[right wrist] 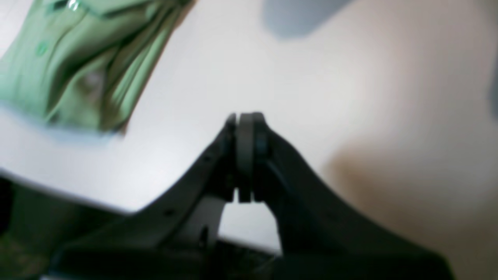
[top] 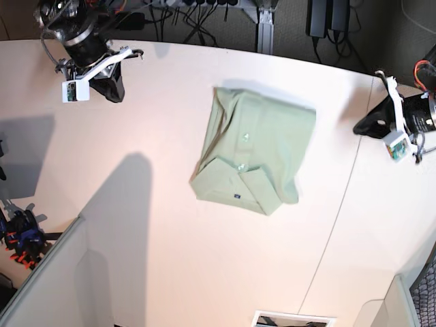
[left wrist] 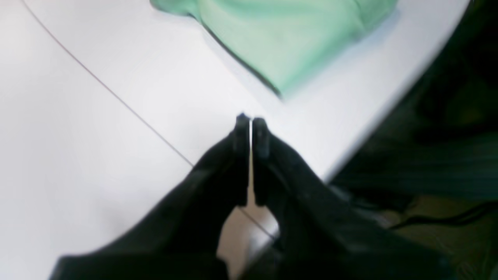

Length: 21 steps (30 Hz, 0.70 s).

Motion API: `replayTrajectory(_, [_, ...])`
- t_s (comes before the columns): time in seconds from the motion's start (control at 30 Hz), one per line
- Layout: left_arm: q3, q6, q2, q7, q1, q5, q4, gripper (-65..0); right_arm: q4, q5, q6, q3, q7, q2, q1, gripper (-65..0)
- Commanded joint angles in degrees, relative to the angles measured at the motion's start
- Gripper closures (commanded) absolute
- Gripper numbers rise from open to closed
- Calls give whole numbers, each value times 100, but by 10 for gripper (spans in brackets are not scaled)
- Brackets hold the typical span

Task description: Fold the T-shirt properly

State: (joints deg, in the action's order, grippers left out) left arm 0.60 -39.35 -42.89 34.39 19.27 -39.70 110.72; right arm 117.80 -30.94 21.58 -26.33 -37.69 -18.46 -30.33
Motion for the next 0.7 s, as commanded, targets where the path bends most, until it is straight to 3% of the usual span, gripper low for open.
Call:
replayTrajectory(0.0, [-243,-65,-96,-42,350,-72,267,-13,157,-192,35,-118,116,-175,-267,0])
replayTrajectory(0.2, [-920,-65,-94,109,2474,-76,728,-13,199,-608,57,-162,35,-656,-1687,0])
replayTrajectory(0.37, [-920,-65,-90,540,3617,-15,529,-13,164,-610,72,-133,-9,-654,-2605,0])
replayTrajectory(0.43, [-914,-65,-87,577,3880,11,199,-13,103,-549,74,-131,-9,-516,-2896,0])
replayTrajectory(0.53, [-789,636,-87,667,3880,109,-540,-13,-79,-289,74,-131,-4,-195,-3139,0])
replayTrajectory(0.67, [-232,986,-59,664,3342,470,-1578,-13,-730,-229,76,-129,17,50,-3108,0])
